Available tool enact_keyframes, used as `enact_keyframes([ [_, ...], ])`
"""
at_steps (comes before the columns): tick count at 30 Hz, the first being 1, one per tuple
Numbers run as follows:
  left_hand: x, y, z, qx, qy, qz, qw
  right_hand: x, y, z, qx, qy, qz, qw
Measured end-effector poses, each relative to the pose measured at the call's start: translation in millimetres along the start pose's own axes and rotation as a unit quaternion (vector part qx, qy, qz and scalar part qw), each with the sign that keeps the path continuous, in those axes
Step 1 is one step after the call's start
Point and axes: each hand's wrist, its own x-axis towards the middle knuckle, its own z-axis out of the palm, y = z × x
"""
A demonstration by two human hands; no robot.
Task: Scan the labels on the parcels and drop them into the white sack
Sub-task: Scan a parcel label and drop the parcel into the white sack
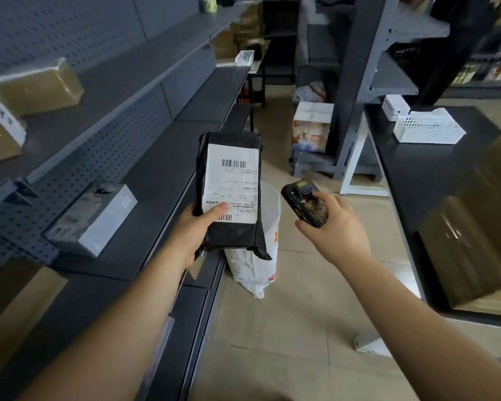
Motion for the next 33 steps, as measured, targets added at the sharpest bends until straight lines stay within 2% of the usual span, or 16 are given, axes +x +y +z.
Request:
enact_keyframes([
  [11, 157, -11, 12, 0.035, 0.01, -0.034, 0.999, 141, 29, 66, 0.002, -0.065, 0.03, 0.997],
  [13, 235, -16, 5, 0.05, -0.004, -0.065, 0.997, 199, 34, 109, -0.008, -0.072, 0.068, 0.995],
  [18, 271, -25, 1, 0.068, -0.017, -0.069, 0.995, 219, 38, 135, 0.014, -0.088, 0.098, 0.991],
  [25, 393, -92, -12, 0.085, -0.046, -0.132, 0.987, 290, 63, 238, -0.002, -0.124, 0.17, 0.978],
  [33, 445, -173, -12, 0.096, -0.027, -0.197, 0.975, 320, 107, 322, 0.019, -0.188, 0.21, 0.959],
])
